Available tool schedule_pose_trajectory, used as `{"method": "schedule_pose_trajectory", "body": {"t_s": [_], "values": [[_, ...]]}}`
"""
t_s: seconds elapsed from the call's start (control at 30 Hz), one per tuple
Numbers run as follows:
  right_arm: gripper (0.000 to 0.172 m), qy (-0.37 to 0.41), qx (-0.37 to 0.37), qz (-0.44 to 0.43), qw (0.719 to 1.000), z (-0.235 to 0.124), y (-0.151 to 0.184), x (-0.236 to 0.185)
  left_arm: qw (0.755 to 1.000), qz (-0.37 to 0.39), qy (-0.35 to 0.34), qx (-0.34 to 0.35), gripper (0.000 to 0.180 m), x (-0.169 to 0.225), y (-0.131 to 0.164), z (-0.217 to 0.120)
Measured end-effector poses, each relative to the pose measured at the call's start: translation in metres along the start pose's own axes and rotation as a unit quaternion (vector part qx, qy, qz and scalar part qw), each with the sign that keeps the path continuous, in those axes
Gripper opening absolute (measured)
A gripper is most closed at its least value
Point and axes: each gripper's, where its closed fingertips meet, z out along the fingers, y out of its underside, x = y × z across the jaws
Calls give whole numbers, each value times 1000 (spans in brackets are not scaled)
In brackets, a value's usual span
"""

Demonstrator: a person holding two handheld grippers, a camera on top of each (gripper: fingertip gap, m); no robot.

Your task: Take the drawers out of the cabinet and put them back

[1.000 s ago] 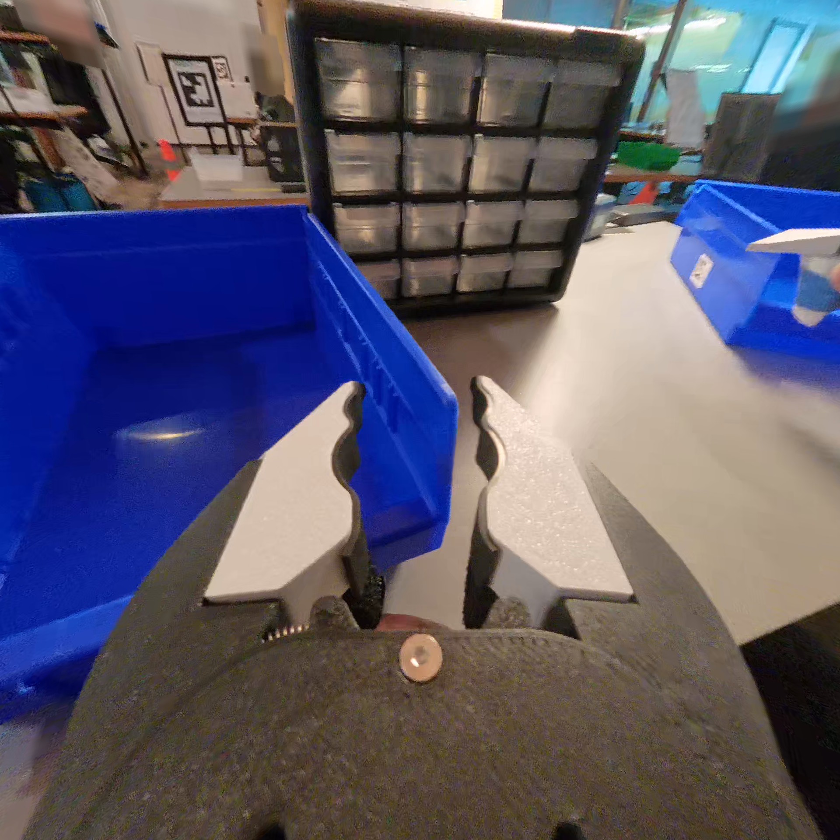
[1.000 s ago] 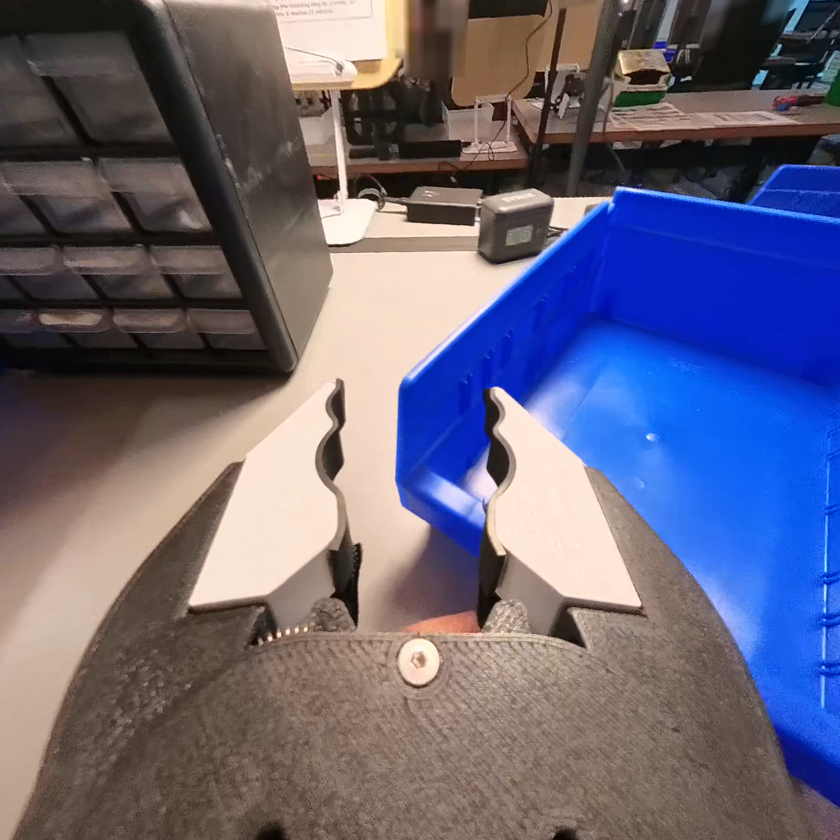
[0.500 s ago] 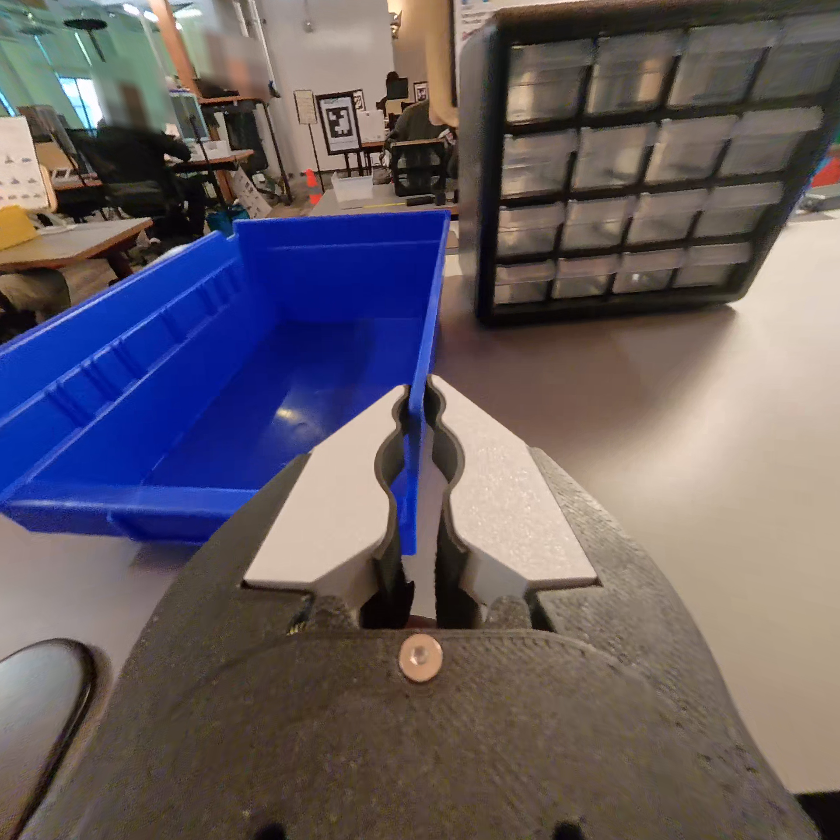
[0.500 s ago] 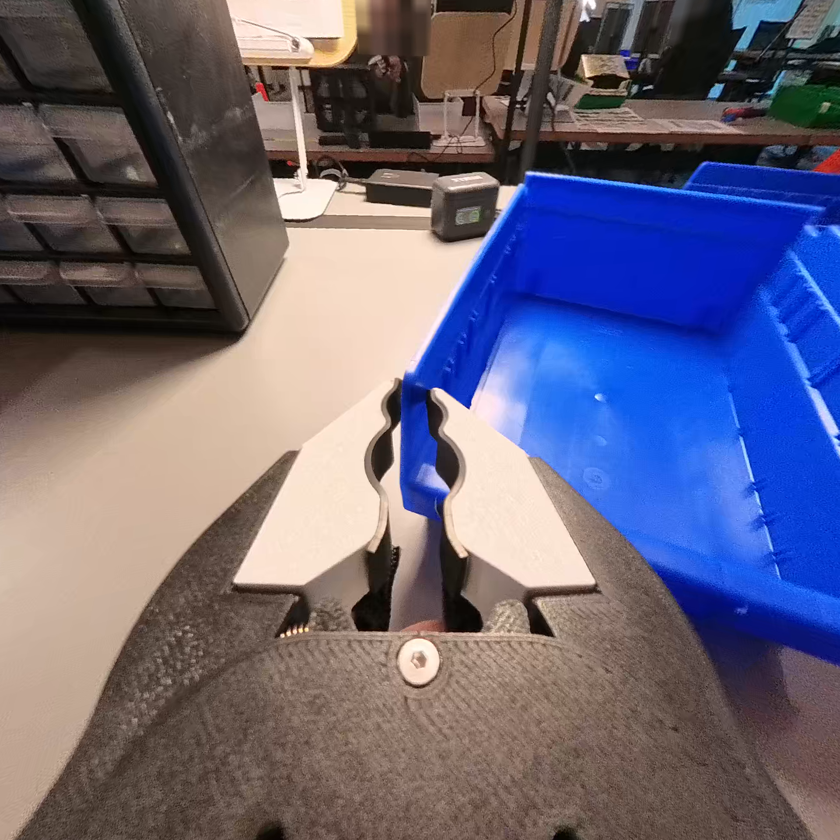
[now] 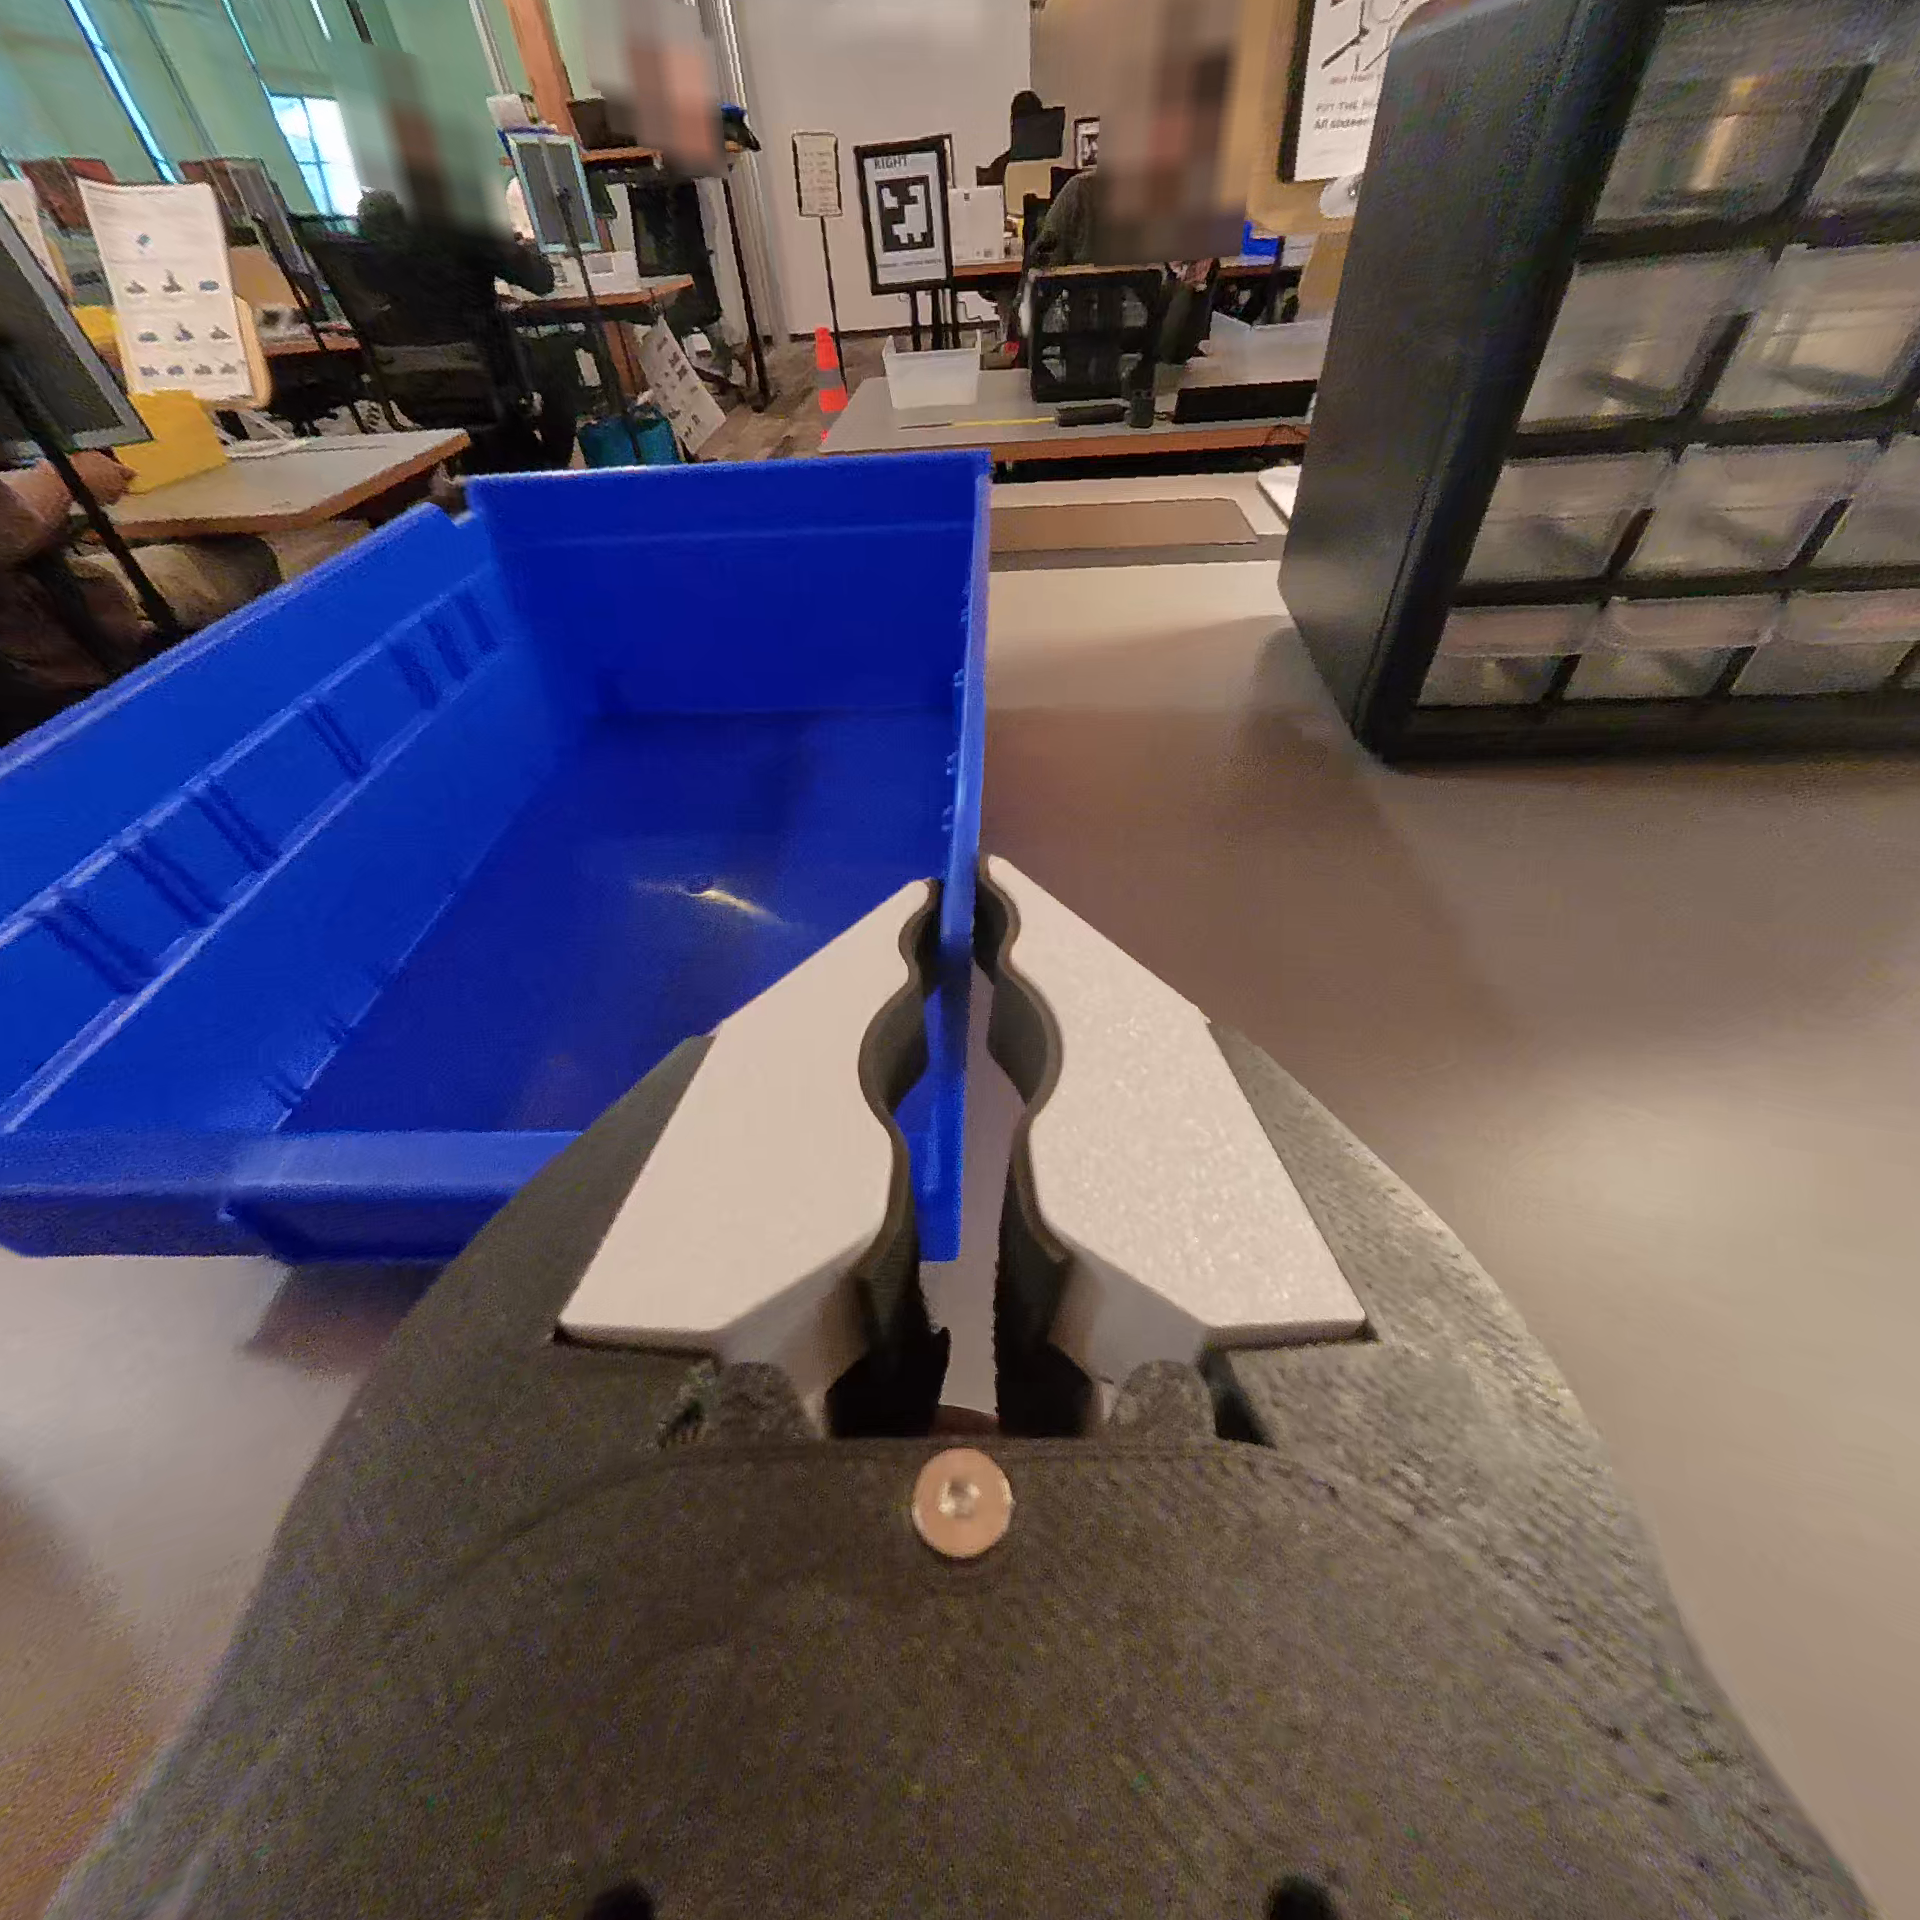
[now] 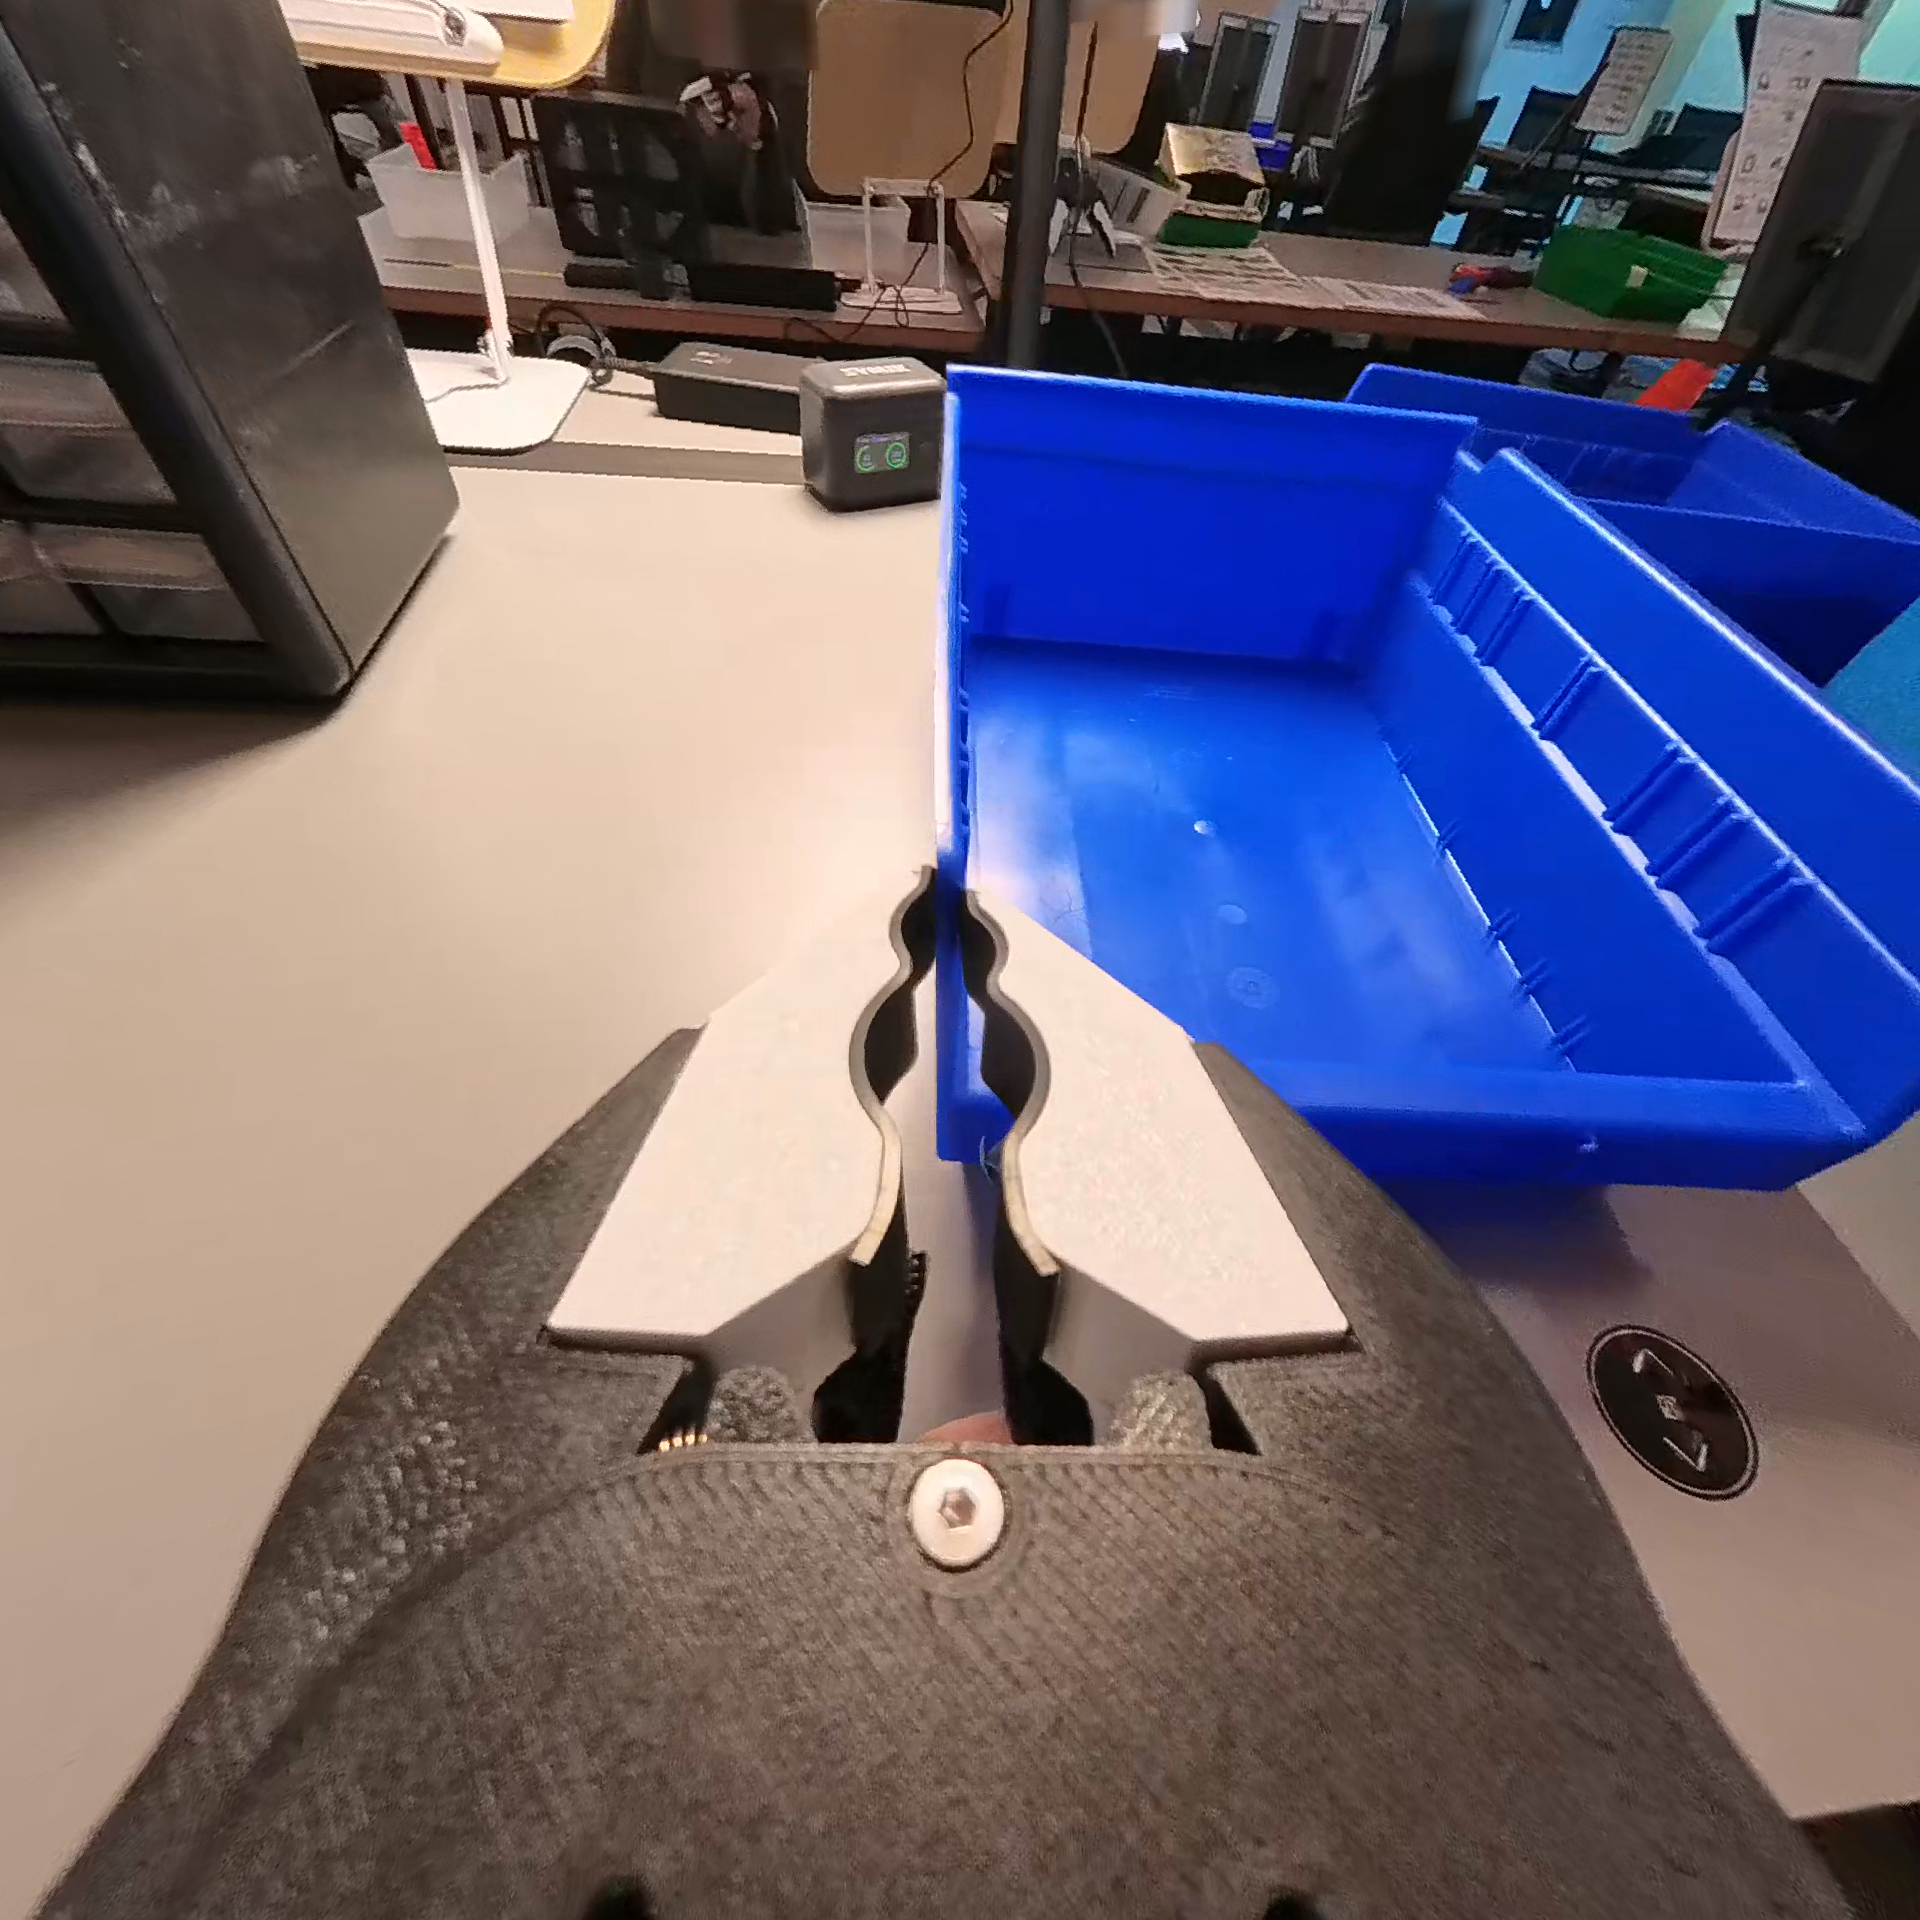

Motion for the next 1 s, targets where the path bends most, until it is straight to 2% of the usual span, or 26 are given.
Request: {"method": "schedule_pose_trajectory", "body": {"t_s": [0.23,0.73,0.8,0.87,0.93,1.0], "values": [[3,0,3,7,1000,-9,3,6,1000,-18,9,-10,3,-26,-2,22],[4,-2,1,10,1000,14,-3,9,999,1,-4,-38,2,-87,-7,73],[8,-9,1,12,1000,12,-3,8,999,-9,9,-46,3,-88,-7,71],[22,-19,11,14,1000,5,-5,5,999,-18,9,-33,13,-88,-13,63],[31,-27,18,11,999,-5,-8,3,1000,-15,5,-7,30,-87,-28,48],[33,-36,32,12,999,-17,-16,0,1000,-2,11,28,33,-78,-49,30]]}}
